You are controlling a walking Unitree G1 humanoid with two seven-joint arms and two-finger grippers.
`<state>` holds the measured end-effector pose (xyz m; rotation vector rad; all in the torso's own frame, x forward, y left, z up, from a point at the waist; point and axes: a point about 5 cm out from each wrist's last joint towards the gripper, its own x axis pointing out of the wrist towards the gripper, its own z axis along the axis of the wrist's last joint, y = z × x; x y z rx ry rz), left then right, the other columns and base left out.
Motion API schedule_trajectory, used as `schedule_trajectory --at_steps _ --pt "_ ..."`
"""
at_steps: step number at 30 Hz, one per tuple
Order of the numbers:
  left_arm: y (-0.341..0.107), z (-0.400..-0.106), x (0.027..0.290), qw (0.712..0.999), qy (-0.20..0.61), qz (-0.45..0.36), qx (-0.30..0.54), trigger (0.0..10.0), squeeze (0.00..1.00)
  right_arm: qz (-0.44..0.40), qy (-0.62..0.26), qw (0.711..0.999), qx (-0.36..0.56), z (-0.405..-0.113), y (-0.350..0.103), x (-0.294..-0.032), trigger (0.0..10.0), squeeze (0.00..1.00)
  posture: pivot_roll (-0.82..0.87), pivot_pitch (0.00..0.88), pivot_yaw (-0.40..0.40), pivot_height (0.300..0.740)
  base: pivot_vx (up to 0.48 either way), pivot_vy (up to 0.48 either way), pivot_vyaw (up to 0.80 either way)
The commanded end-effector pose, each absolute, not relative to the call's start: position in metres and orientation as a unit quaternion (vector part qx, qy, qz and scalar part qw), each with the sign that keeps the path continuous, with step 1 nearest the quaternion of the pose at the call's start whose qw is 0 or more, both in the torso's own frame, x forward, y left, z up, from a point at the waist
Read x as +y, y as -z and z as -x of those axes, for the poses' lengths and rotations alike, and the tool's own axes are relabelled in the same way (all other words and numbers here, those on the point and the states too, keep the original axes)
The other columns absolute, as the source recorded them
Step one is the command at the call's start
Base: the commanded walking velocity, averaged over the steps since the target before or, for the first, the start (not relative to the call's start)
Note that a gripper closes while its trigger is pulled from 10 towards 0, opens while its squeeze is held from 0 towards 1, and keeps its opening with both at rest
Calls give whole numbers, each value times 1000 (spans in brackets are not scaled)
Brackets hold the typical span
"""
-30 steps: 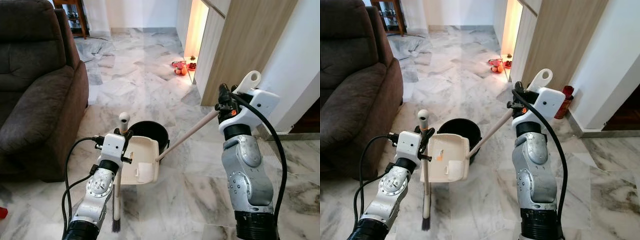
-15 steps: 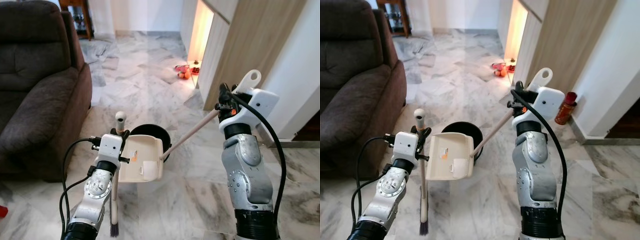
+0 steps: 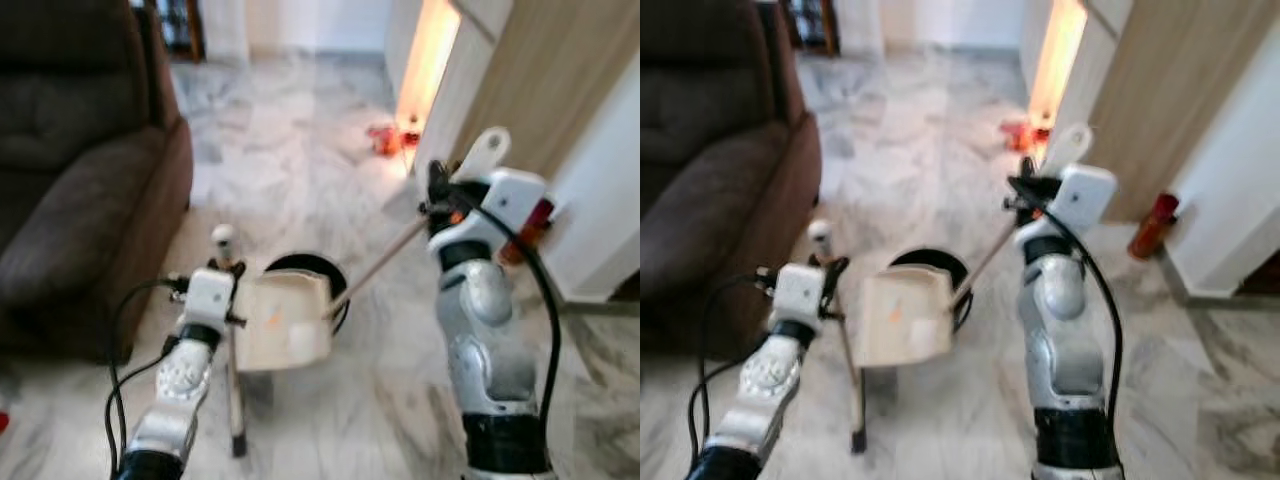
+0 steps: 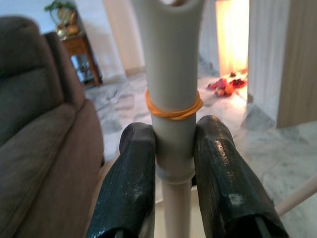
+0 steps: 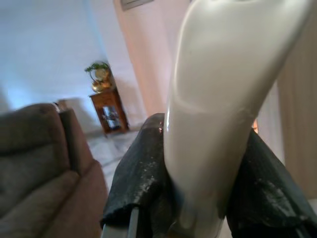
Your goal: Sweep floor
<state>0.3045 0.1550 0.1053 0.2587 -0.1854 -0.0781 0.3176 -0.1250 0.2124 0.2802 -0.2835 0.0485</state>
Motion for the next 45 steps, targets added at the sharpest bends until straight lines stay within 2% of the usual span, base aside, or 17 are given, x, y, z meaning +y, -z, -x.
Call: schedule_trajectory --at_steps 1,6,31,43,45 --pt "-116 -306 148 983 48 -130 -121 10000 0 -140 -19 975 -174 -316 -225 -131 10000 0 117 0 -27 740 352 0 419" --pt "-116 -306 148 983 48 -130 -122 10000 0 -141 -20 974 -175 -316 -225 -130 10000 0 118 0 -28 740 350 0 488" --pt "-115 -306 145 983 51 -127 -121 10000 0 -155 -26 969 -189 -315 -230 -129 10000 0 114 0 -25 740 351 0 0" --pt "-116 -306 144 983 53 -125 -122 10000 0 -165 -31 963 -210 -313 -237 -128 10000 0 117 0 -27 740 351 0 0" --pt "-117 -307 143 983 53 -122 -124 10000 0 -174 -41 956 -235 -310 -247 -127 10000 0 118 0 -28 740 351 0 0"
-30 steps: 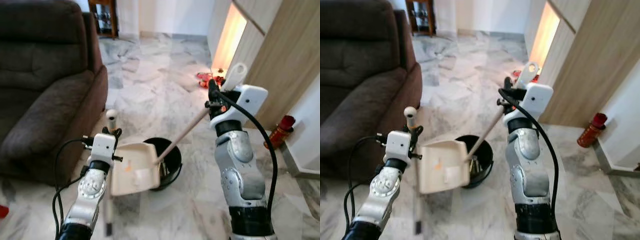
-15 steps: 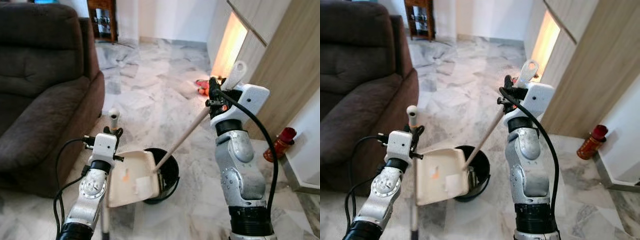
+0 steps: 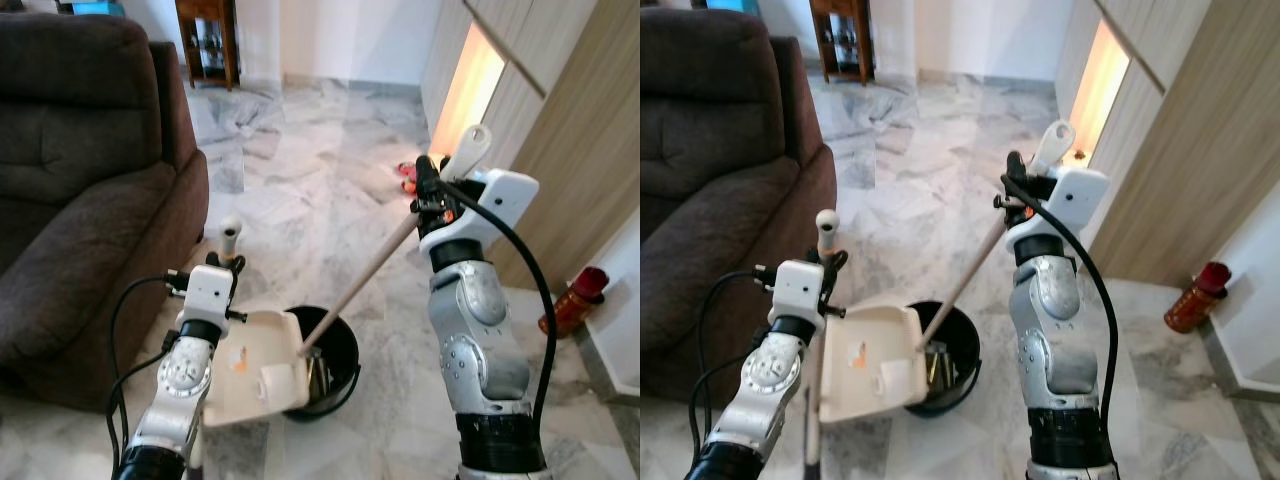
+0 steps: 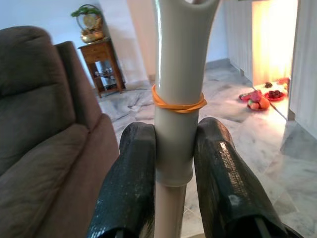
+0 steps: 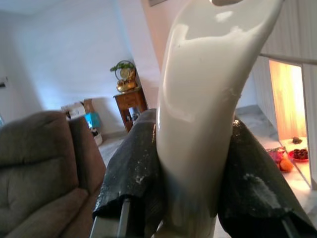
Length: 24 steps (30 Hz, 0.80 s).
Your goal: Sweep floor
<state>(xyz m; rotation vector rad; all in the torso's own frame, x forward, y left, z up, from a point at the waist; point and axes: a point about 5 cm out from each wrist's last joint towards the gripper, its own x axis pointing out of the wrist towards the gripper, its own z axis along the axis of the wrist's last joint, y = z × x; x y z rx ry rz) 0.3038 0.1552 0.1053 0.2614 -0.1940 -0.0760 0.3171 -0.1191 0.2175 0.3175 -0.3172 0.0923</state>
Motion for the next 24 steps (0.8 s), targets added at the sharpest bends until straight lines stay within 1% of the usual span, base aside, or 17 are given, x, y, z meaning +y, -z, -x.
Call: schedule_trajectory --at_steps 1,3,6,16,19,24 --pt "-117 -307 143 983 53 -122 -124 10000 0 -175 -42 954 -239 -310 -249 -127 10000 0 118 0 -28 740 352 0 0" --pt "-118 -307 143 983 54 -120 -127 10000 0 -189 -46 943 -269 -307 -264 -127 10000 0 115 0 -28 740 351 0 0" --pt "-118 -306 142 983 55 -120 -127 10000 0 -192 -49 936 -290 -305 -273 -129 10000 0 116 0 -28 740 350 0 0" --pt "-117 -306 141 983 57 -119 -126 10000 0 -189 -51 939 -284 -307 -270 -127 10000 0 117 0 -31 740 349 0 0" --pt "-113 -305 140 984 66 -118 -119 10000 0 -165 -53 943 -284 -307 -268 -126 10000 0 119 0 -32 740 0 0 0" --pt "-112 -304 139 984 68 -116 -118 10000 0 -158 -59 946 -276 -307 -264 -123 10000 0 119 0 -33 740 0 0 0"
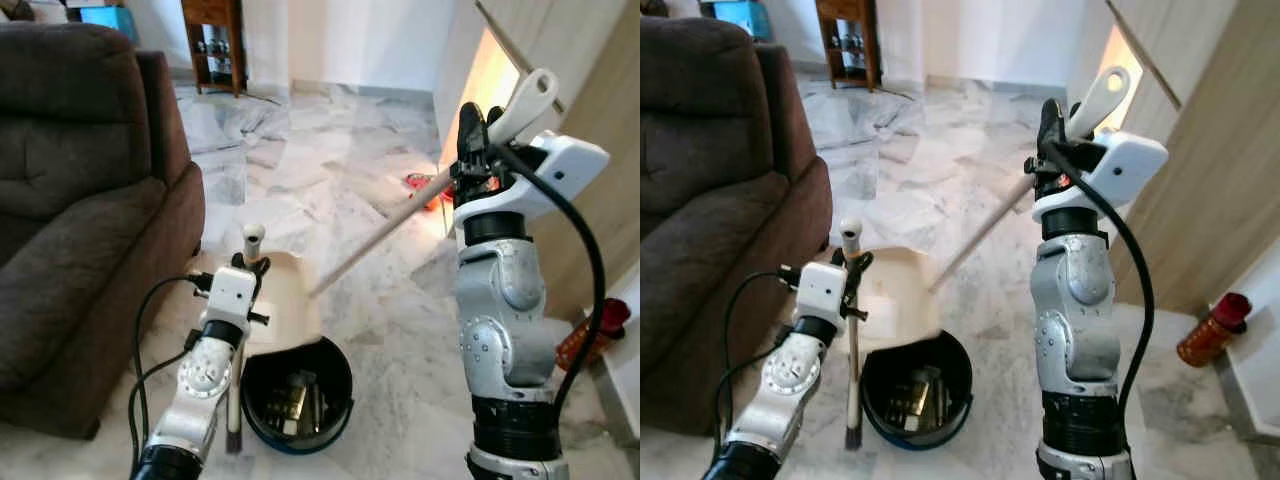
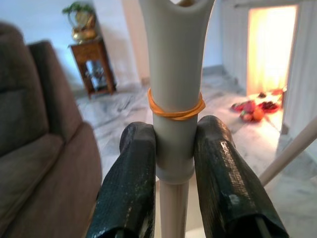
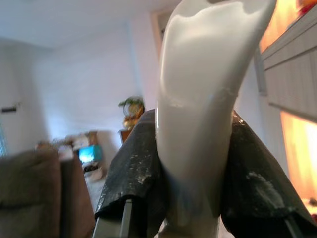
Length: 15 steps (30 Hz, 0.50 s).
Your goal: Sweep floor
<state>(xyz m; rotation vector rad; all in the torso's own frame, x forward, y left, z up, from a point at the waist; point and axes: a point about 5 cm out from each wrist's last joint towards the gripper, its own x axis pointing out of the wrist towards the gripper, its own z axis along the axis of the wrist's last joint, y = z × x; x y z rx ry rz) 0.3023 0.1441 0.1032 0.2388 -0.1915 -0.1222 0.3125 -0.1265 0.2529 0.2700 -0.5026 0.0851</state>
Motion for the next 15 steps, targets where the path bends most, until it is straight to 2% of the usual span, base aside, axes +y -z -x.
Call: schedule_trajectory --at_steps 1,7,15 --pt "-112 -304 139 984 68 -117 -117 10000 0 -158 -60 946 -275 -307 -263 -122 10000 0 119 0 -33 740 0 0 0" --pt "-112 -304 139 984 68 -117 -117 10000 0 -155 -61 948 -272 -307 -261 -122 10000 0 117 0 -32 740 0 0 0" --pt "-112 -304 140 984 67 -116 -118 10000 0 -59 -81 952 -289 -303 -260 -113 10000 0 115 0 -33 740 0 0 0"
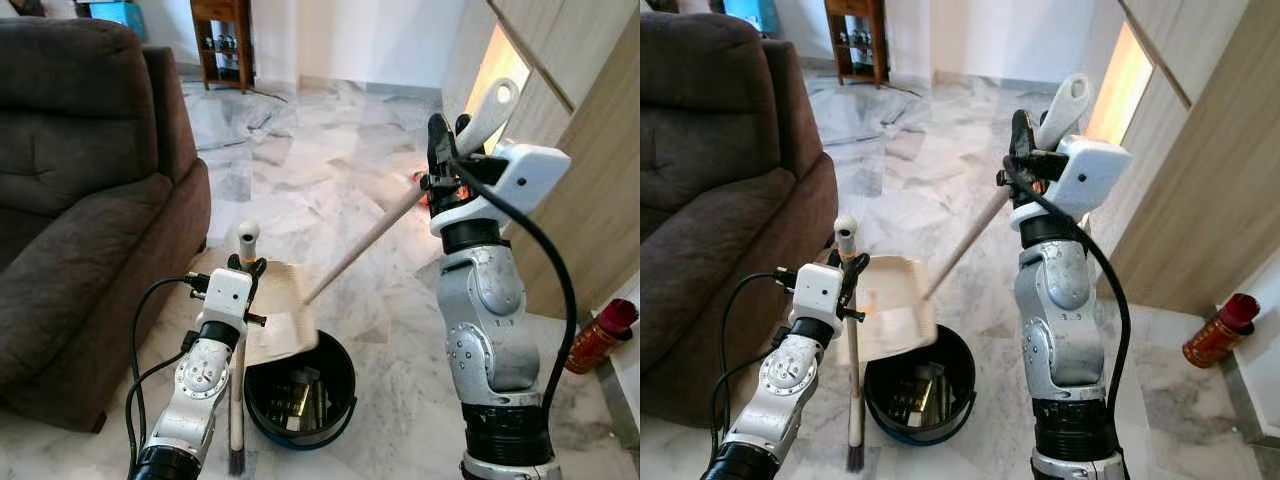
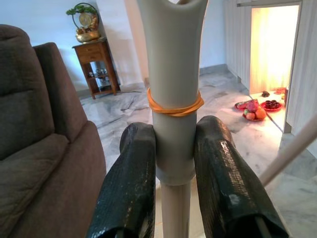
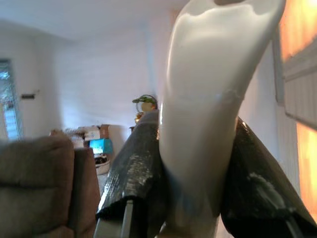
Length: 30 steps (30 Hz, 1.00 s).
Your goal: Sweep floor
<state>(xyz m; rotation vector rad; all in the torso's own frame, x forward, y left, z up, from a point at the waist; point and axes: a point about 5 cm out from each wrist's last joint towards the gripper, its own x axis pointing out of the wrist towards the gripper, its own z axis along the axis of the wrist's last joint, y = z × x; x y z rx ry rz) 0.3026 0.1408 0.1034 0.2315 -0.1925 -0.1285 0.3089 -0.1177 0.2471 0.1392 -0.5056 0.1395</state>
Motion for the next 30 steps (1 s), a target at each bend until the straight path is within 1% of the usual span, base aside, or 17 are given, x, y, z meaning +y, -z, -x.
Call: schedule_trajectory --at_steps 1,3,4,5,8,13,16,17,18,19,21,23,29,30 --pt "-112 -304 140 984 67 -116 -118 10000 0 -59 -81 952 -289 -303 -260 -113 10000 0 115 0 -33 740 0 0 0" --pt "-112 -304 139 984 66 -116 -119 10000 0 -26 -101 950 -295 -300 -257 -106 10000 0 115 0 -33 740 0 0 0" --pt "-112 -304 139 984 66 -116 -119 10000 0 -26 -101 950 -295 -300 -257 -106 10000 0 115 0 -33 740 0 0 0" --pt "-112 -303 139 984 65 -115 -120 10000 0 -3 -116 947 -300 -297 -256 -100 10000 0 113 0 -33 740 0 0 0" --pt "-112 -303 139 984 65 -114 -121 10000 0 31 -145 939 -310 -292 -252 -90 10000 0 113 0 -34 740 0 0 0" --pt "-112 -303 138 984 65 -114 -121 10000 0 48 -161 934 -315 -288 -249 -84 10000 0 112 0 -34 740 0 0 0" --pt "-112 -303 138 984 66 -113 -122 10000 0 88 -232 913 -325 -275 -241 -61 10000 0 107 0 -32 740 0 0 0" --pt "-112 -303 138 984 66 -113 -122 10000 0 88 -232 913 -325 -275 -241 -61 10000 0 107 0 -32 740 0 0 0" --pt "-112 -303 138 984 66 -114 -122 10000 0 95 -255 905 -326 -270 -237 -53 10000 0 107 0 -31 740 0 0 0" --pt "-112 -303 138 984 66 -114 -122 10000 0 95 -255 905 -326 -270 -237 -53 10000 0 107 0 -31 740 0 0 0" --pt "-112 -304 138 984 67 -114 -122 10000 0 101 -275 897 -331 -263 -235 -45 10000 0 106 0 -30 740 0 0 0" --pt "-112 -304 138 984 67 -114 -123 10000 0 106 -284 892 -334 -260 -234 -41 10000 0 105 0 -29 740 0 0 0" --pt "-112 -304 138 984 68 -113 -123 10000 0 125 -293 883 -346 -257 -235 -41 10000 0 102 0 -29 740 0 0 0" --pt "-112 -304 137 984 68 -113 -123 10000 0 144 -299 877 -348 -256 -233 -39 10000 0 100 0 -29 740 0 0 0"
